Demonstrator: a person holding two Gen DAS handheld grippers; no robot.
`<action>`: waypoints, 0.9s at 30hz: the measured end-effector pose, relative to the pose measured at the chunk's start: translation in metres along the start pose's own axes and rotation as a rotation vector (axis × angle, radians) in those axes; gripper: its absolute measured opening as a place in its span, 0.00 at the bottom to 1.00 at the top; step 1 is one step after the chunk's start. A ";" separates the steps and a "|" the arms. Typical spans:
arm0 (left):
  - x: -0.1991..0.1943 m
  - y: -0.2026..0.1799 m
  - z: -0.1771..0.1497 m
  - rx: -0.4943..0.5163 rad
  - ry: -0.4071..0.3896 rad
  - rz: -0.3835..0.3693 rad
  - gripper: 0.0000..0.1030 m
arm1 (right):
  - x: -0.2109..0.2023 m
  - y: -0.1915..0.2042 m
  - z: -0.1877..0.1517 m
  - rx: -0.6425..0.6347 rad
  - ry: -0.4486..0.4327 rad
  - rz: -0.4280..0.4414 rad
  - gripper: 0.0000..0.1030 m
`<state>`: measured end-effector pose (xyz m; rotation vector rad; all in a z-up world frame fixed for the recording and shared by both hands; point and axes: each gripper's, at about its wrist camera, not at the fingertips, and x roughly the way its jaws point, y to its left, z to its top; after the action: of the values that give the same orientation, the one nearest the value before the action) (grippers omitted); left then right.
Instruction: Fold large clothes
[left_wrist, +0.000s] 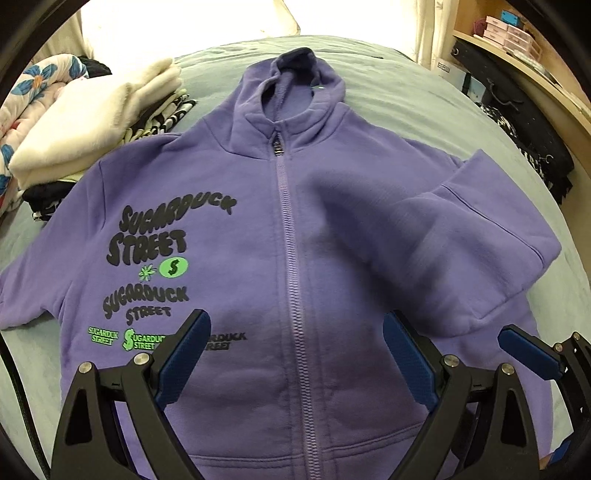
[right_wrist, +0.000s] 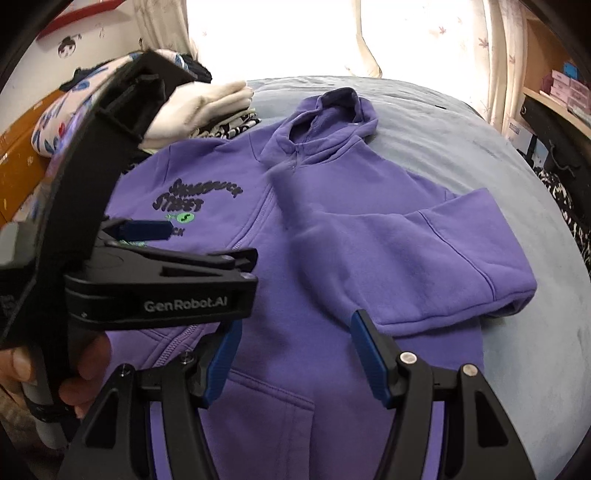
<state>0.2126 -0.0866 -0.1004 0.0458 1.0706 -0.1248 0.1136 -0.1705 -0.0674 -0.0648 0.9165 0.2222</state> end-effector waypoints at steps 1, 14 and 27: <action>0.001 -0.002 0.000 0.002 0.006 -0.001 0.91 | -0.001 -0.002 0.000 0.008 -0.003 0.000 0.60; 0.008 0.005 -0.008 -0.086 0.132 -0.349 0.91 | -0.012 -0.030 -0.017 0.106 0.000 -0.003 0.60; 0.041 -0.004 -0.013 -0.129 0.200 -0.378 0.83 | -0.021 -0.044 -0.028 0.175 -0.009 -0.020 0.60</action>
<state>0.2200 -0.0929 -0.1420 -0.2671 1.2764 -0.3977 0.0893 -0.2212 -0.0690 0.0890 0.9223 0.1230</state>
